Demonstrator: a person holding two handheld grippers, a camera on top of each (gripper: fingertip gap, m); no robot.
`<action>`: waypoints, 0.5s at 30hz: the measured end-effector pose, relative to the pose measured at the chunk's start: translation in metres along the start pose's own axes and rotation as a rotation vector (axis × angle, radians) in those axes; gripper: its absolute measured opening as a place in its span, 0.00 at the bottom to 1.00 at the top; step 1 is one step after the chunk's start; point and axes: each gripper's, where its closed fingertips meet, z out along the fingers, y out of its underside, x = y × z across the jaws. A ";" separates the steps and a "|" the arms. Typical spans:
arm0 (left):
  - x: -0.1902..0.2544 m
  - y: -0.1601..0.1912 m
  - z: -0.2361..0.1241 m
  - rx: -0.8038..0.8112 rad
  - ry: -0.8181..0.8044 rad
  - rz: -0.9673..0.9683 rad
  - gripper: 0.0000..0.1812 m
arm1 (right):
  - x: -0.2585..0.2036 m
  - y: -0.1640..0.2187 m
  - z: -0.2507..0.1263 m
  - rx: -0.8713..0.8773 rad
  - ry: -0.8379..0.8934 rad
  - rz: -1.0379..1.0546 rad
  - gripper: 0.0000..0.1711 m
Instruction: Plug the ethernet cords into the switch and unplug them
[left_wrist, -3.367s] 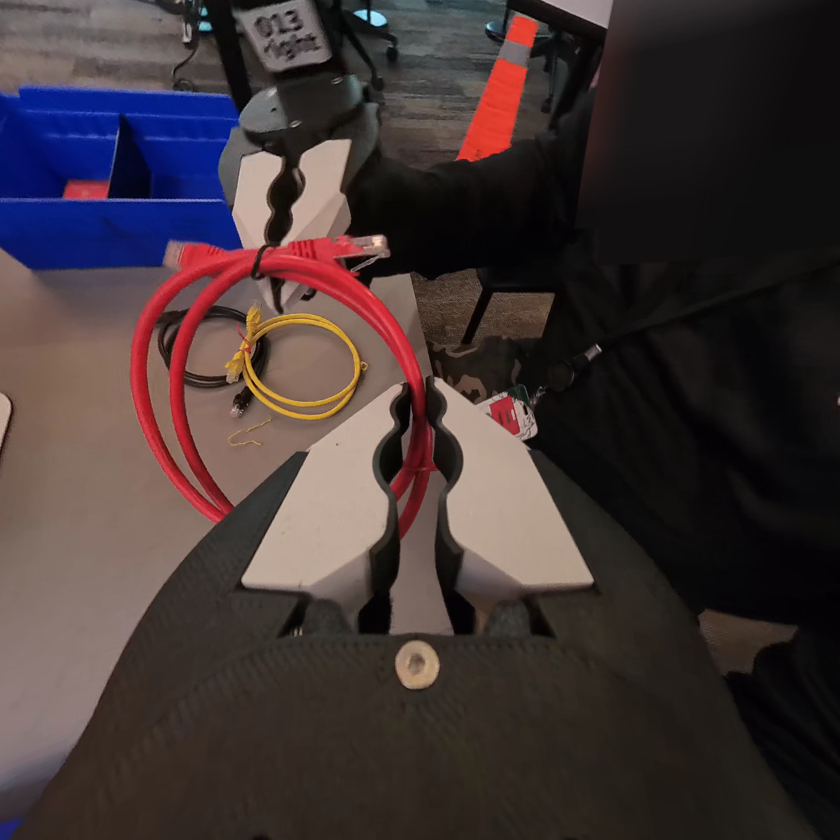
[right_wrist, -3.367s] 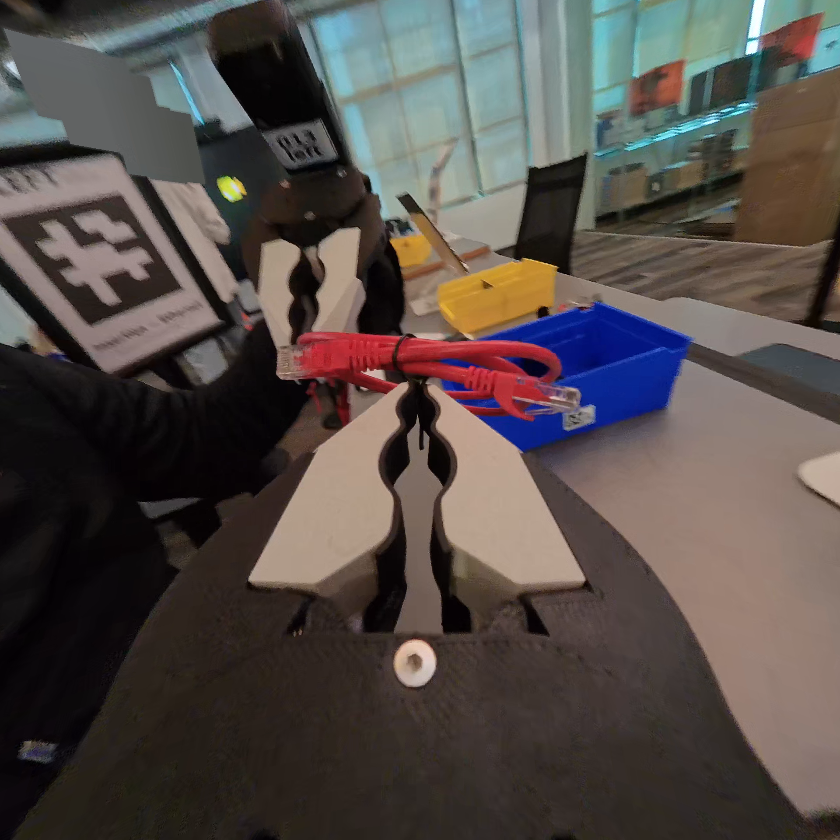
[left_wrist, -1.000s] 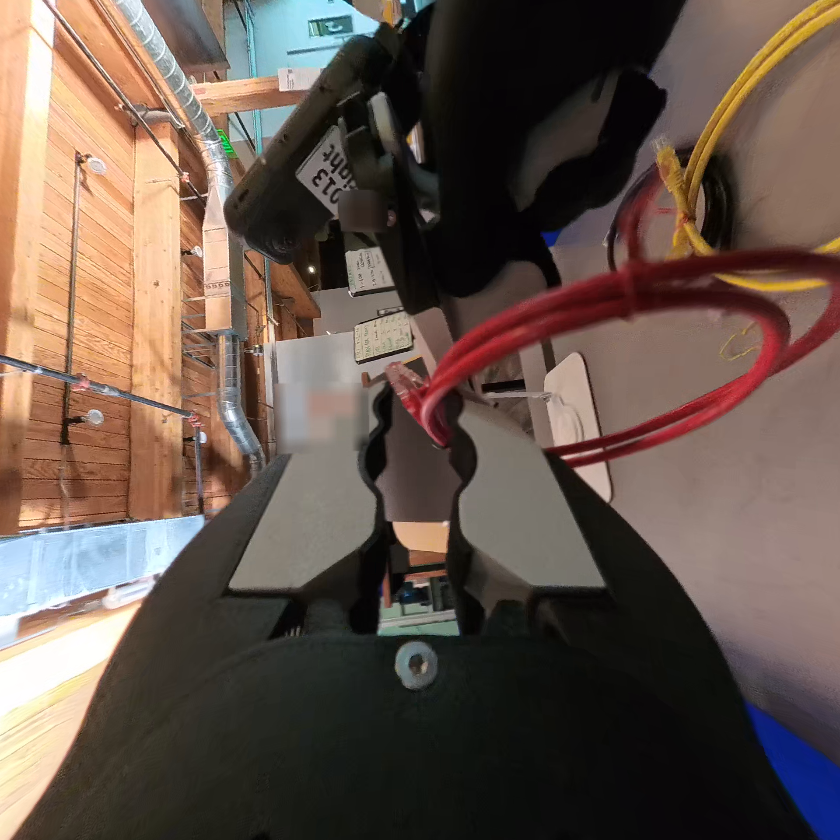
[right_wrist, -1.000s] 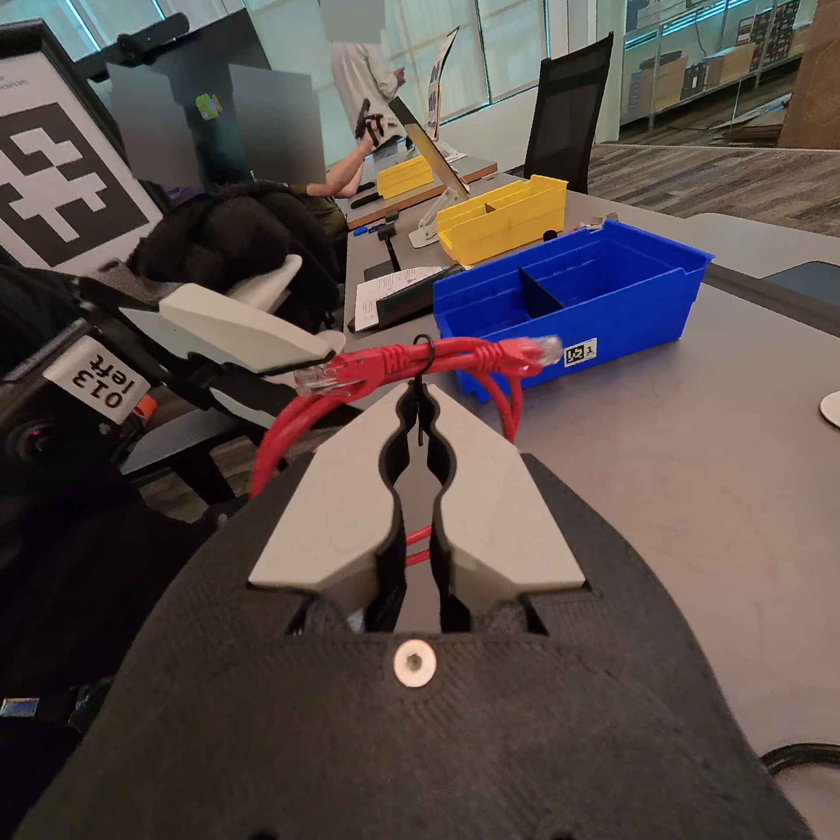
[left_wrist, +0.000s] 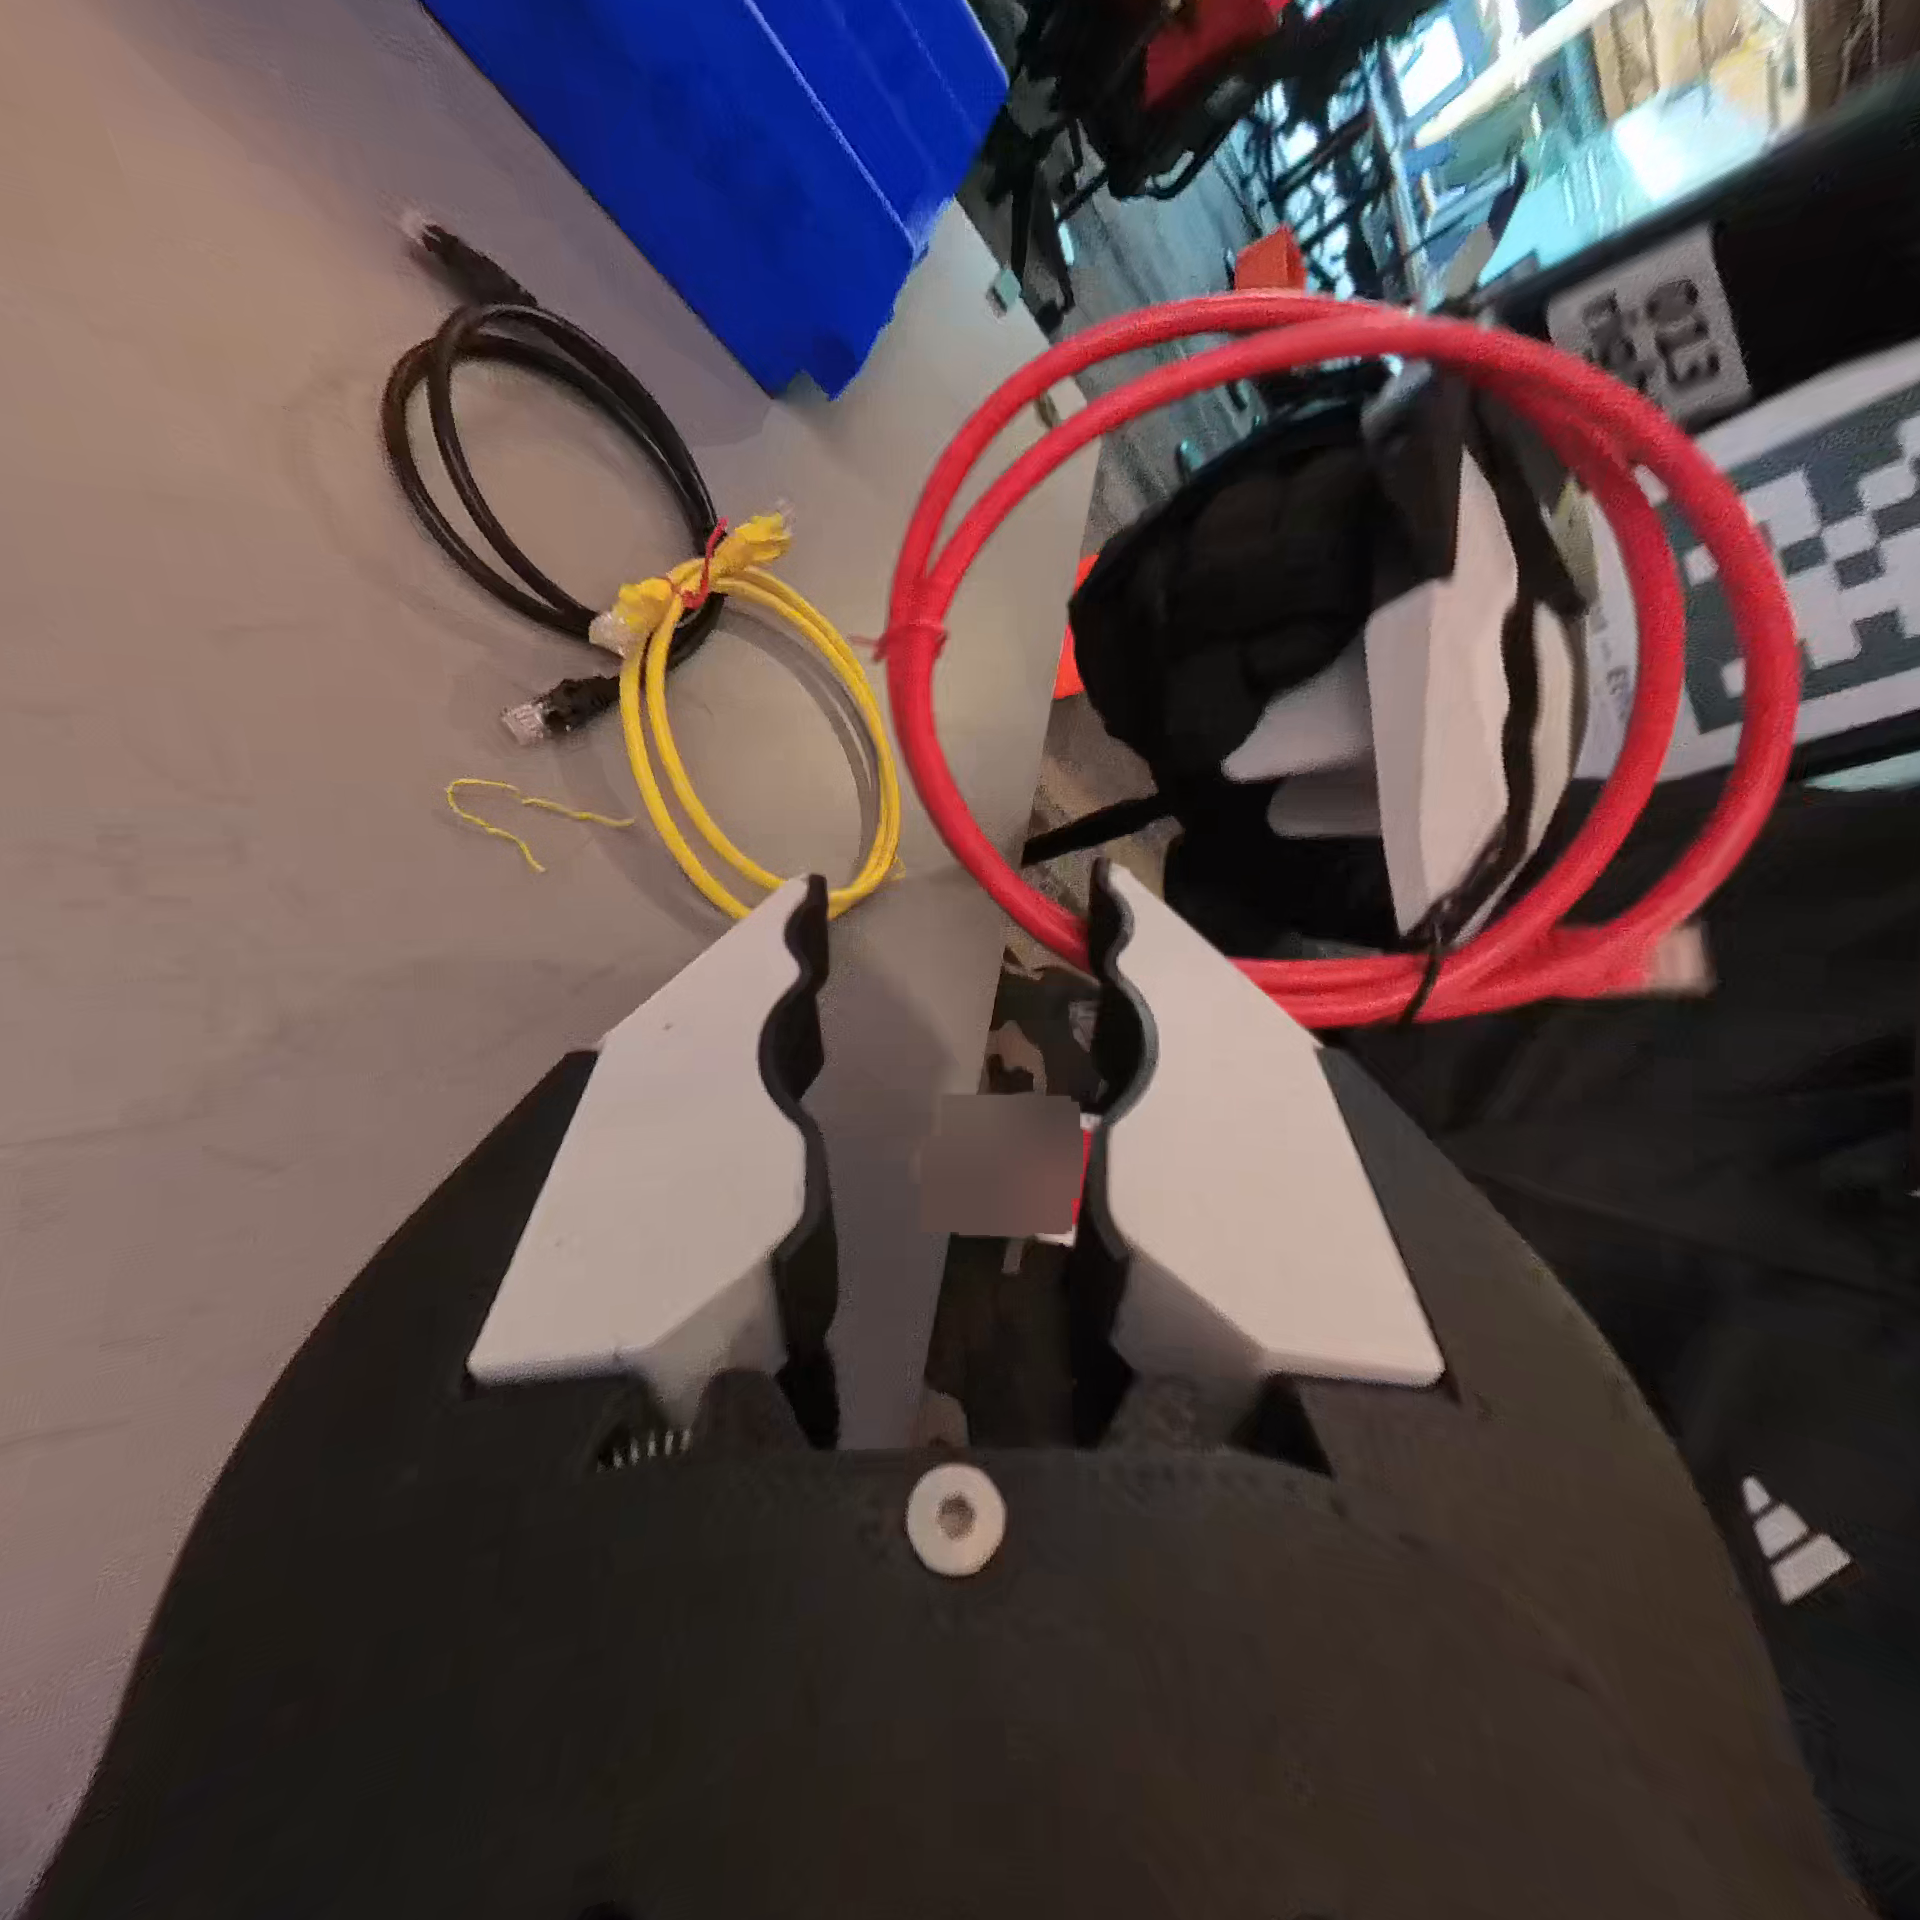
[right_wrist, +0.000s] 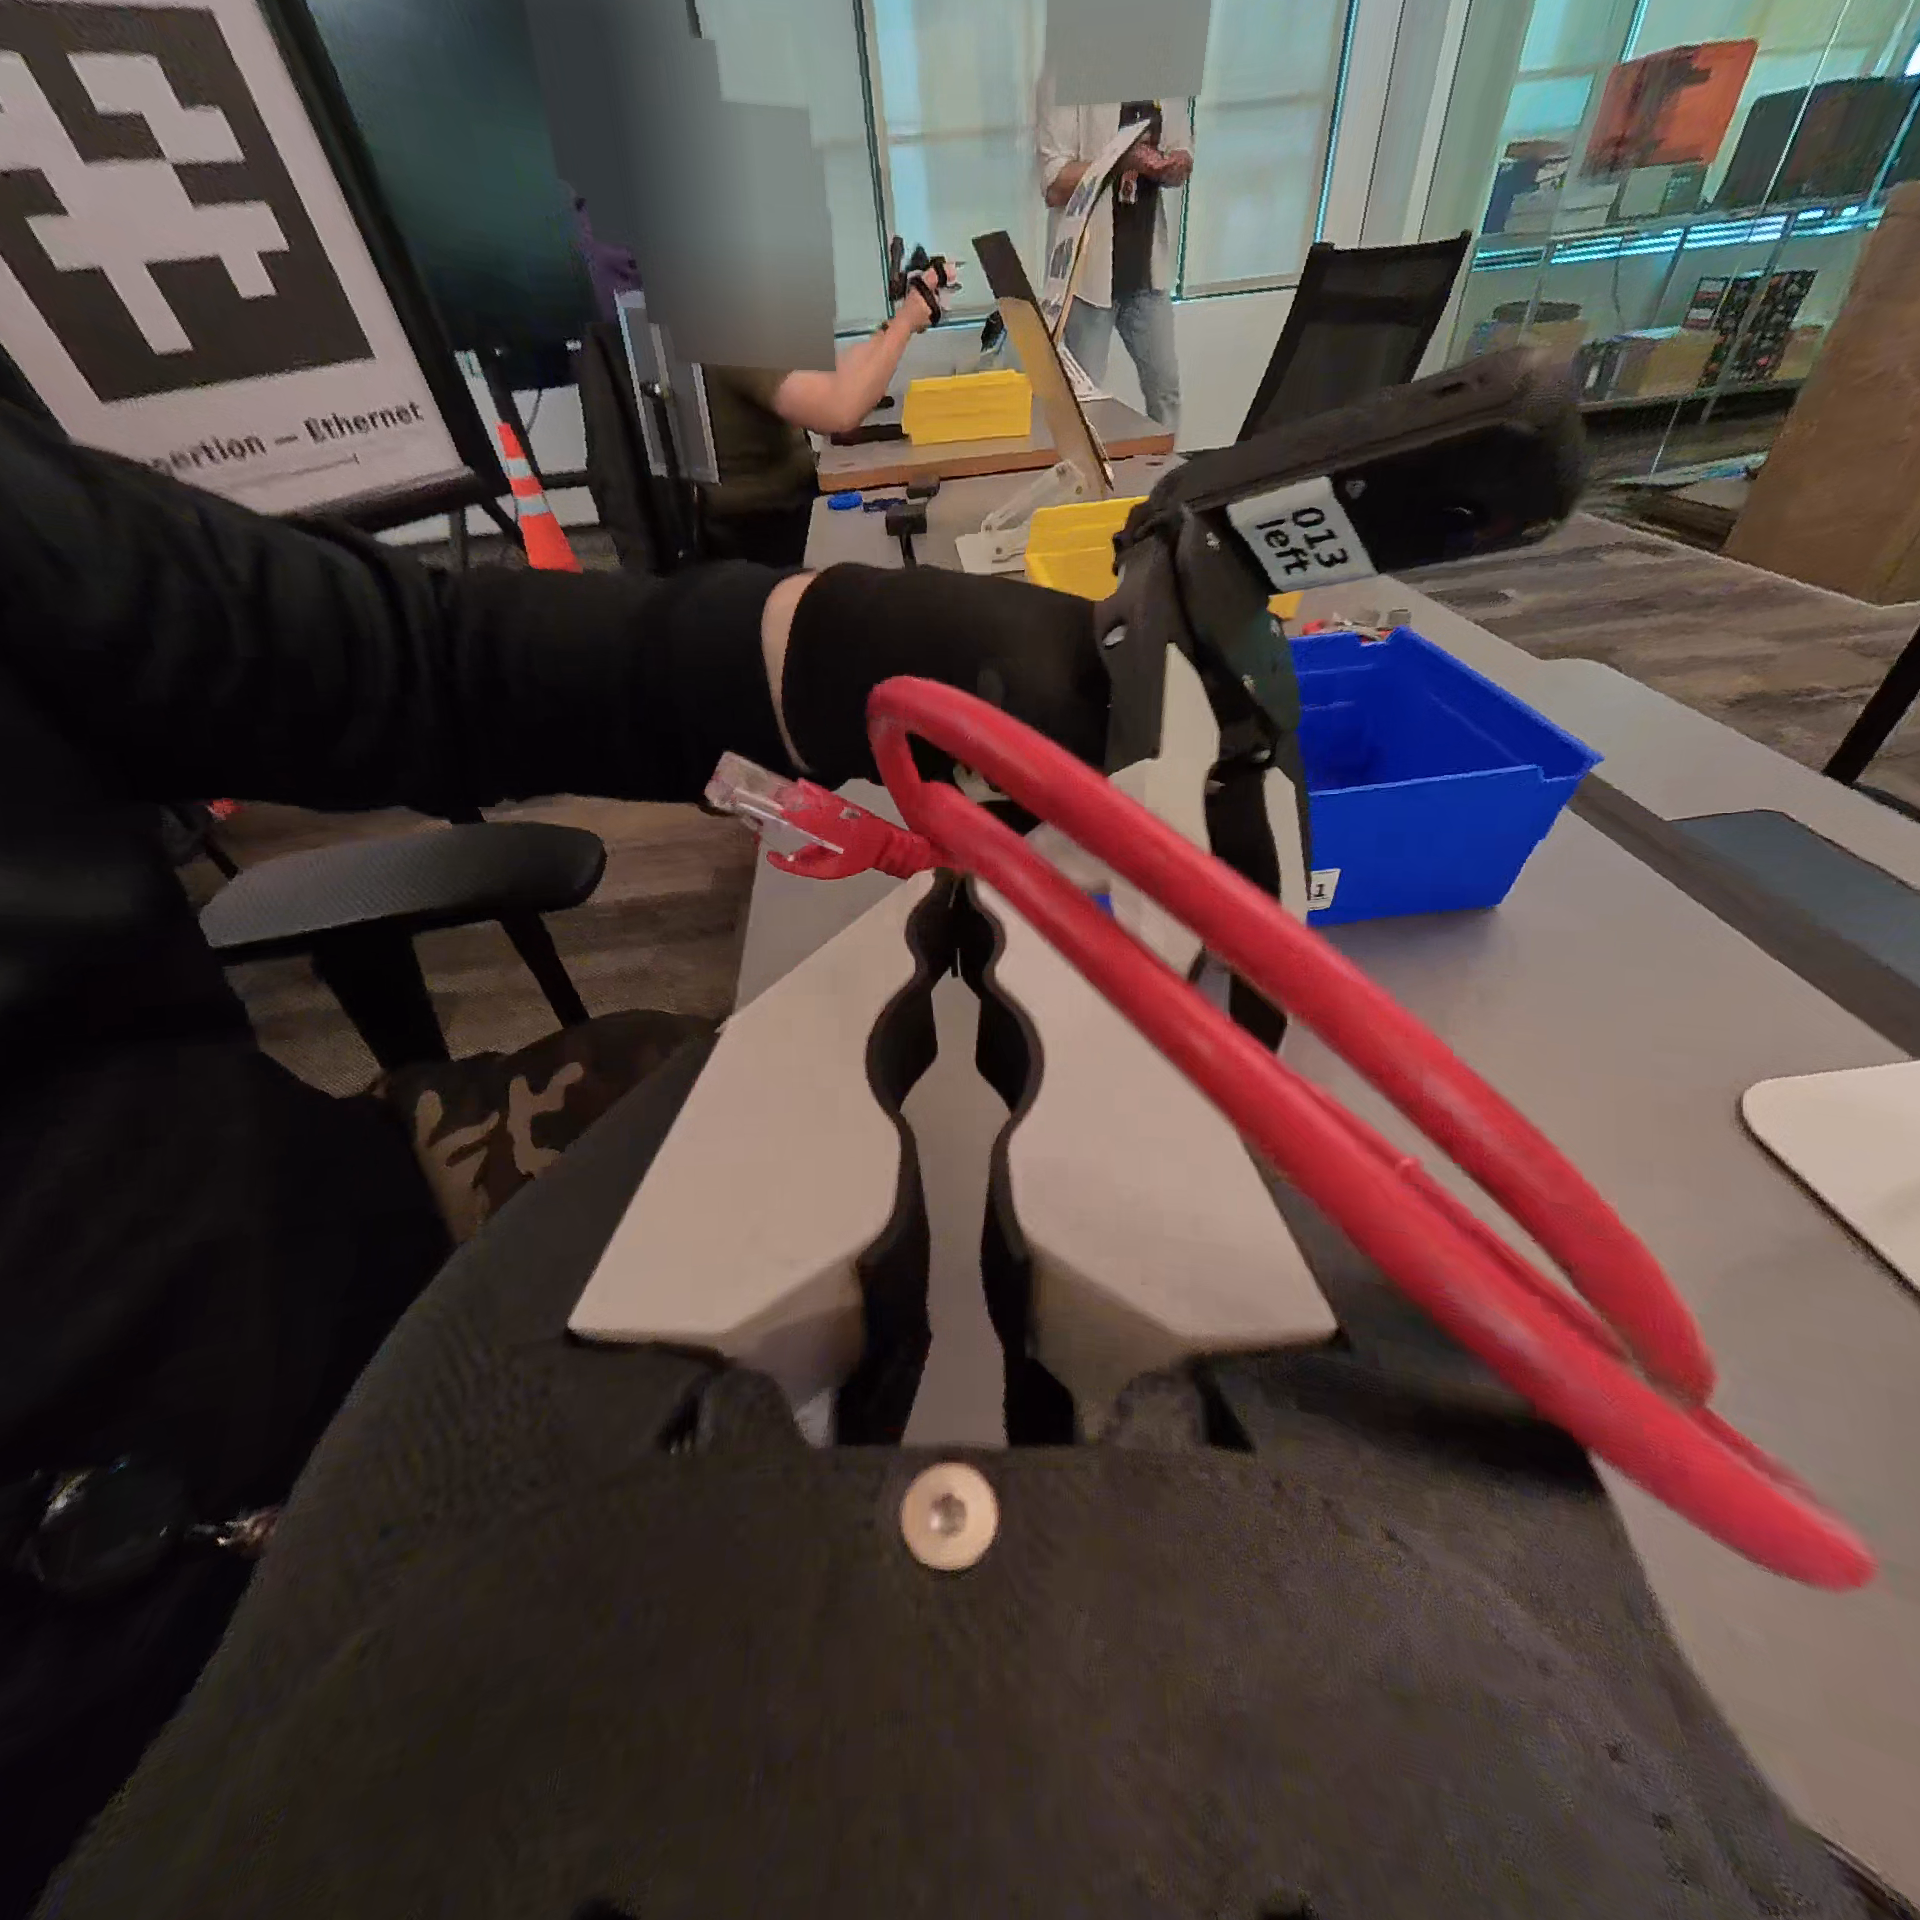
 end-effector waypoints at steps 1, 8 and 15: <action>0.000 0.006 0.001 -0.018 -0.013 0.011 0.27 | 0.000 -0.001 0.000 0.018 -0.013 0.027 0.00; -0.001 0.027 0.003 -0.075 -0.320 0.429 0.23 | 0.009 -0.009 -0.008 0.079 -0.037 0.121 0.00; 0.025 0.014 -0.004 0.002 -0.548 0.839 0.31 | 0.015 0.002 -0.004 0.024 -0.005 0.172 0.00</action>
